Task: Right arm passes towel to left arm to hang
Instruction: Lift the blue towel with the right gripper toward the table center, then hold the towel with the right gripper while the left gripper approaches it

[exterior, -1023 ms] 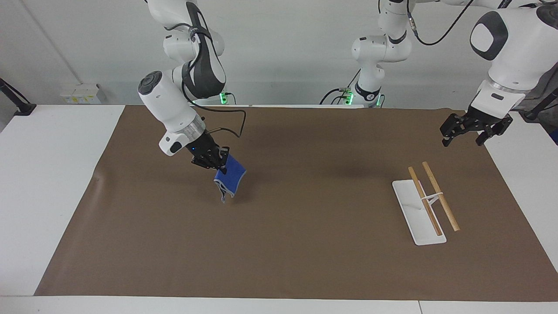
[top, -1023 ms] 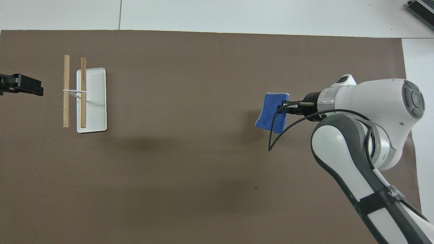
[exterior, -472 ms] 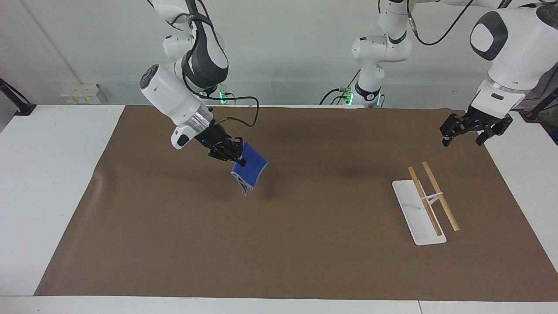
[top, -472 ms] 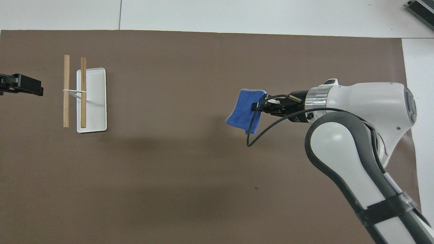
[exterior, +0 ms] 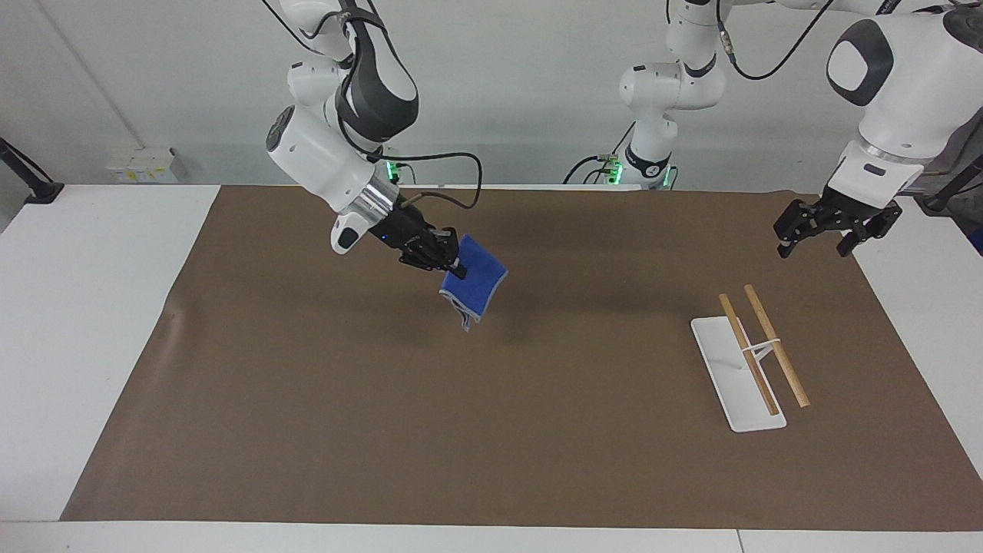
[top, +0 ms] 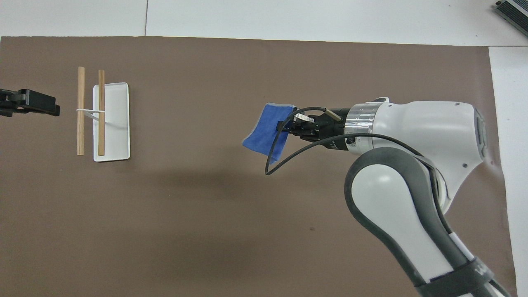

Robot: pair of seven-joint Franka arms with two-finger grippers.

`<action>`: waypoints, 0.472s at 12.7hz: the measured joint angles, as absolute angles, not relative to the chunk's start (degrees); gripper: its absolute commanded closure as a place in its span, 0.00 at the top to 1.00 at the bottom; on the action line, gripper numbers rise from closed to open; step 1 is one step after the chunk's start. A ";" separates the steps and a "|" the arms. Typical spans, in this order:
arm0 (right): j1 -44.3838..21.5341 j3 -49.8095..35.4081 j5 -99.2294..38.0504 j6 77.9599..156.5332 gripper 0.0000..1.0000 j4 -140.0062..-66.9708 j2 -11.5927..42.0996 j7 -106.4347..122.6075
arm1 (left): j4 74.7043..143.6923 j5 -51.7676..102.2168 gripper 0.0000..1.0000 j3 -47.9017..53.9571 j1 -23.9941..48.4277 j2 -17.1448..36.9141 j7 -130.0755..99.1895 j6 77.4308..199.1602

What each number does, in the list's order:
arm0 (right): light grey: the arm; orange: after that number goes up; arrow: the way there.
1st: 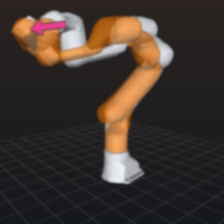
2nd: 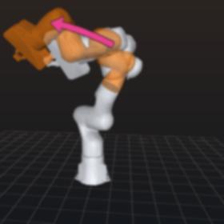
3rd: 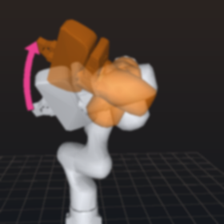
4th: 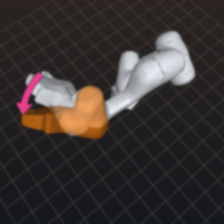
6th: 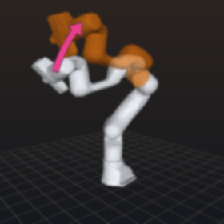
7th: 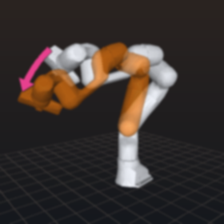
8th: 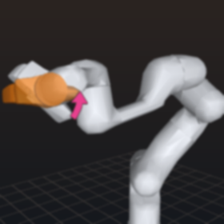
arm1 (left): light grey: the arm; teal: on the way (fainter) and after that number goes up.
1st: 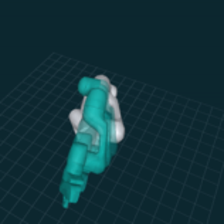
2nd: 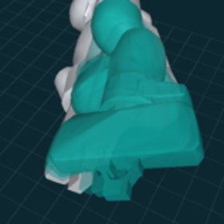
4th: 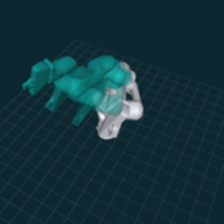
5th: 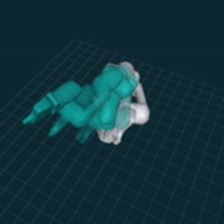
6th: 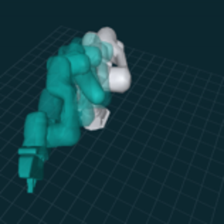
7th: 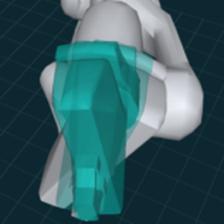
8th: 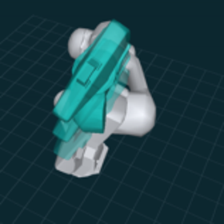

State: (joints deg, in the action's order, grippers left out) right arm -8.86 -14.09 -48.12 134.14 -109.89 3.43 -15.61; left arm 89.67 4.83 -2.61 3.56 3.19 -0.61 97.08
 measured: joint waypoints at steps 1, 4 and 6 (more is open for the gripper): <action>-9.45 -14.40 -48.12 134.81 0.00 -109.89 3.45 -16.93 | 91.08 7.92 1.00 -2.34 3.60 2.58 -4.16 98.05; -9.78 -14.46 -48.12 135.01 0.00 -109.89 3.46 -19.86 | 98.40 14.19 1.00 2.21 3.93 -0.23 -18.53 106.81; -9.76 -14.43 -48.12 135.01 0.00 -109.89 3.46 -20.45 | 103.56 17.84 1.00 6.16 4.20 -2.12 -27.71 113.69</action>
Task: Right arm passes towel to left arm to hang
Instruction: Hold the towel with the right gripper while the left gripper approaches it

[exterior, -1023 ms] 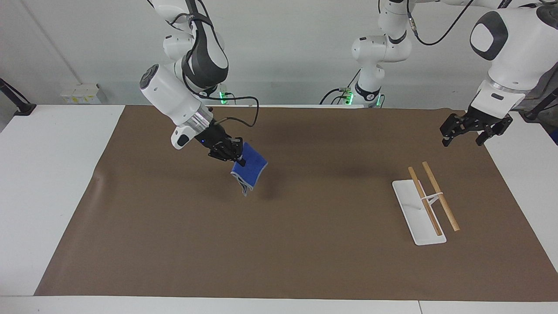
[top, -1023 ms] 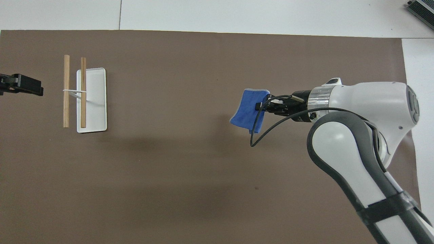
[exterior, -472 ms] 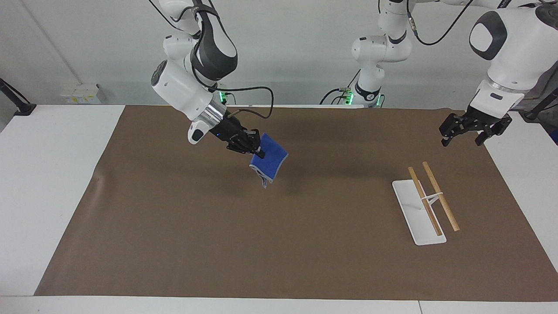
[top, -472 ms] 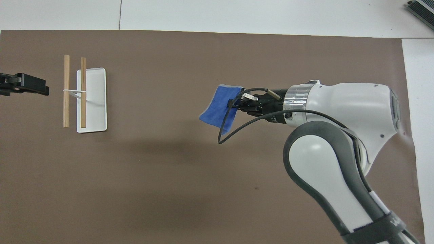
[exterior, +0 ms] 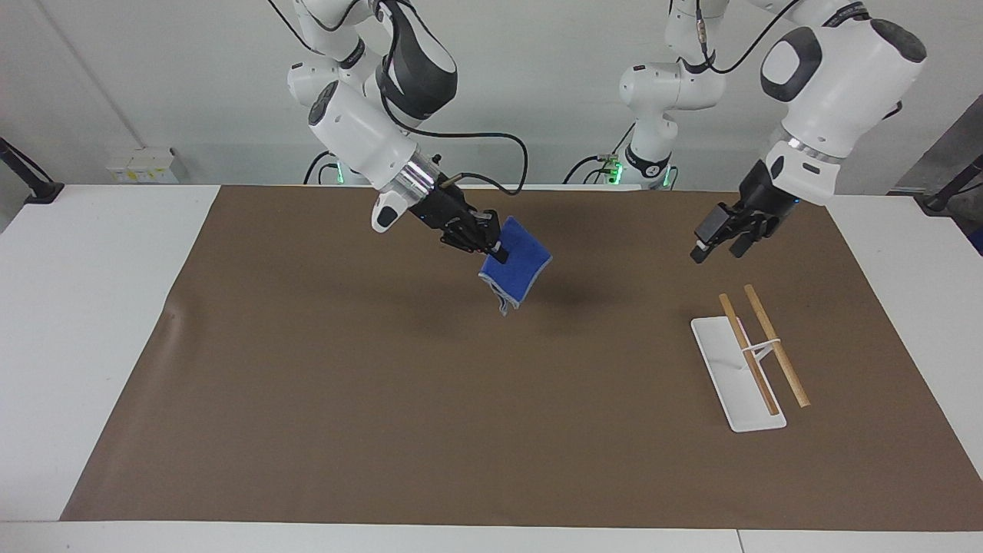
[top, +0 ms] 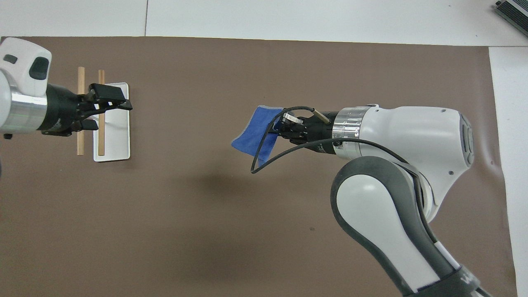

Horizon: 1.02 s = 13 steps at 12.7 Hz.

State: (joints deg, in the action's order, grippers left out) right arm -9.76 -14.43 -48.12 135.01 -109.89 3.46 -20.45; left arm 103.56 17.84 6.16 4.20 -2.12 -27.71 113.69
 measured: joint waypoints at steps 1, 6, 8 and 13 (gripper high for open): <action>-9.76 -14.43 -48.13 135.01 0.00 -109.89 3.46 -20.50 | 105.77 19.74 1.00 7.89 4.22 -2.79 -31.73 116.82; -9.76 -14.43 -48.13 135.01 0.00 -109.89 3.46 -20.51 | 114.01 23.18 1.00 17.77 4.27 -3.60 -55.20 131.99; -9.76 -14.42 -48.13 135.01 0.00 -109.89 3.46 -20.51 | 115.77 25.69 1.00 19.99 4.26 -3.62 -61.90 135.77; -9.75 -14.42 -48.13 134.99 0.00 -109.89 3.46 -20.51 | 120.19 28.17 1.00 26.57 4.23 -3.61 -79.07 150.26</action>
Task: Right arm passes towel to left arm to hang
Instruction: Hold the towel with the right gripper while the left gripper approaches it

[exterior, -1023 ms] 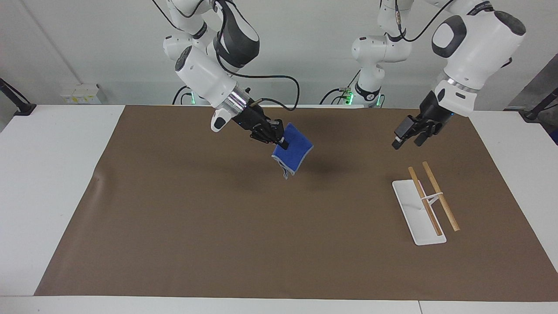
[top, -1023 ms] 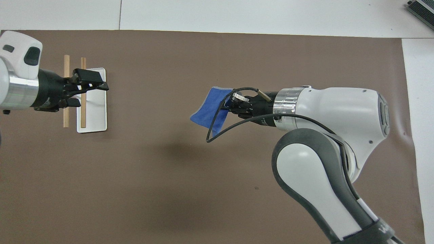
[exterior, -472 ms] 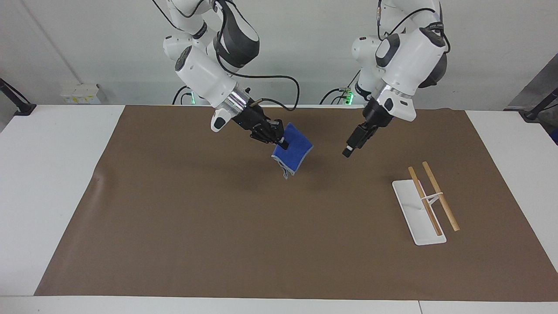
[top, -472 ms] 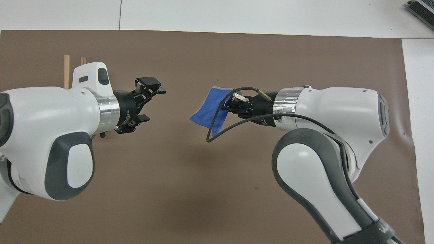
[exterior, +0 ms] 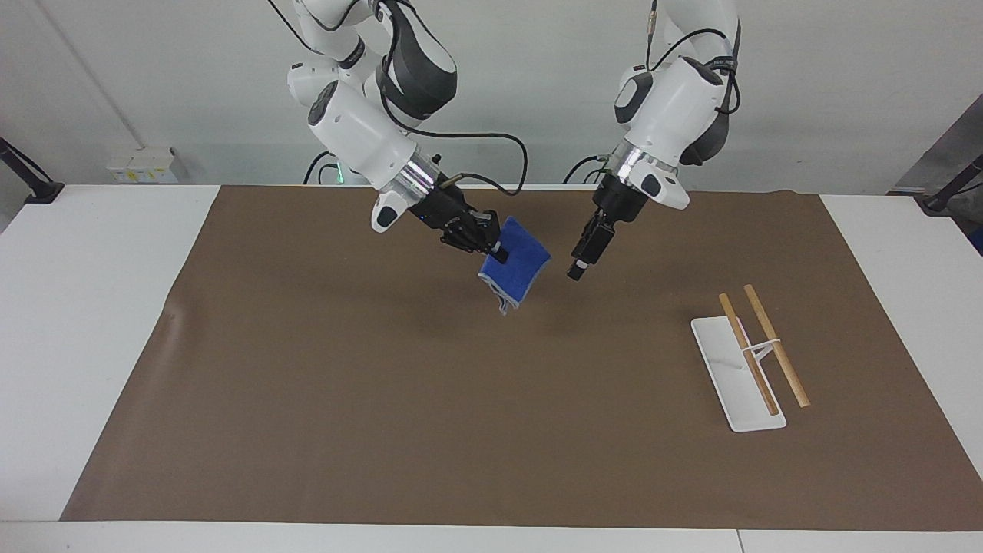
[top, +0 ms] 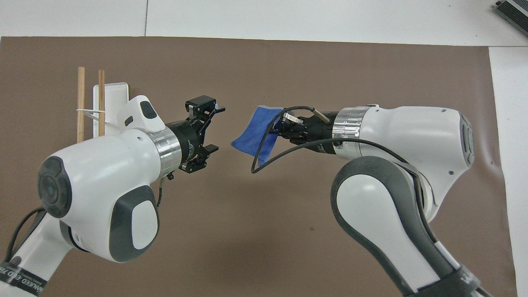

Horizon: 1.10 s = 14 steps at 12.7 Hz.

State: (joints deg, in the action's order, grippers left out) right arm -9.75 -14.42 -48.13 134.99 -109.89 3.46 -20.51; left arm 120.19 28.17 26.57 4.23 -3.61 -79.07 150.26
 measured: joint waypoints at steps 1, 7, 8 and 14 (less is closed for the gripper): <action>-9.75 -14.42 -48.13 134.99 0.00 -109.89 3.46 -20.51 | 120.61 28.19 1.00 27.58 4.23 -3.60 -80.94 151.32; -9.69 -14.42 -48.13 134.98 0.00 -109.89 3.46 -20.51 | 121.13 28.27 1.00 30.06 4.17 -3.59 -84.36 152.00; -9.69 -14.42 -48.13 134.98 0.00 -109.89 3.46 -20.51 | 121.17 28.27 1.00 30.63 4.16 -3.59 -84.74 152.26; -9.67 -14.42 -48.13 134.98 0.00 -109.89 3.46 -20.51 | 121.92 28.30 1.00 33.57 4.14 -3.08 -86.66 156.10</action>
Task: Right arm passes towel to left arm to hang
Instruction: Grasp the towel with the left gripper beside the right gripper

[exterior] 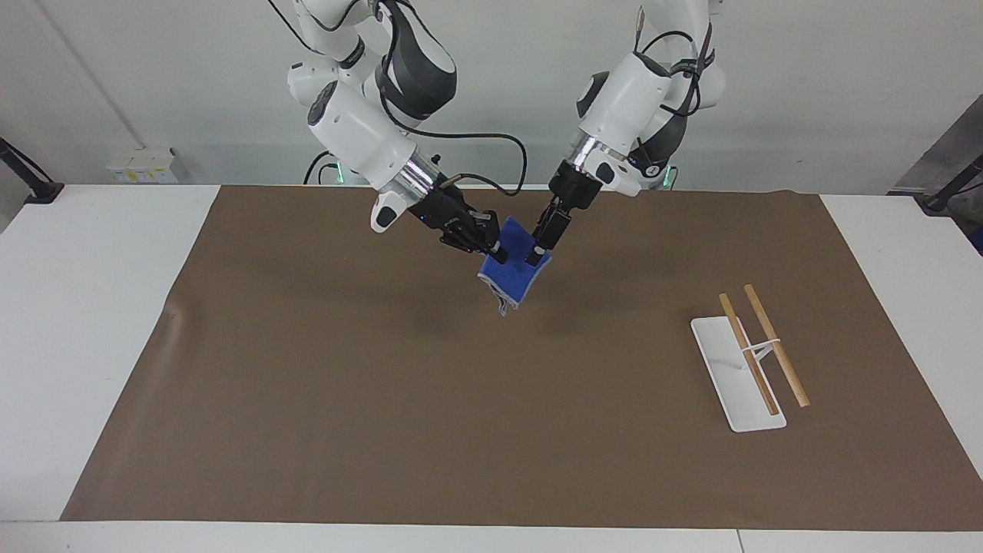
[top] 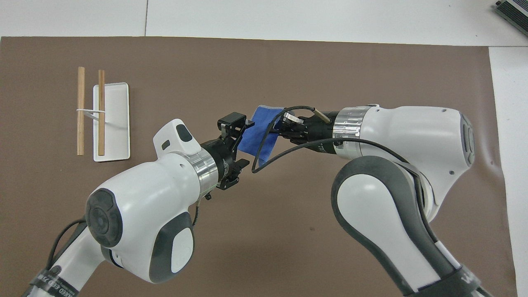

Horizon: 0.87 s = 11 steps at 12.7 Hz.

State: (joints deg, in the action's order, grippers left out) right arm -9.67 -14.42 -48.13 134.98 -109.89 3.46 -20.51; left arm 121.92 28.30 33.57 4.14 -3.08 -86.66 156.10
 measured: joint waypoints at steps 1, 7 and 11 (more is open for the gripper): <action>-9.67 -14.42 -48.13 134.98 0.00 -109.89 3.46 -20.51 | 121.92 28.30 1.00 33.67 4.14 -2.89 -86.74 156.60; -9.55 -14.40 -48.13 134.77 0.00 -109.89 3.46 -20.51 | 121.93 28.30 0.21 33.66 3.87 -1.92 -86.01 157.77; -9.55 -14.40 -48.13 134.76 0.00 -109.89 3.46 -20.51 | 121.95 28.30 0.00 33.67 3.76 -1.76 -82.78 157.76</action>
State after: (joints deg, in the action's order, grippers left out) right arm -9.55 -14.40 -48.13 134.76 -109.89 3.46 -20.51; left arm 121.95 28.30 33.67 3.76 -1.76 -82.78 157.76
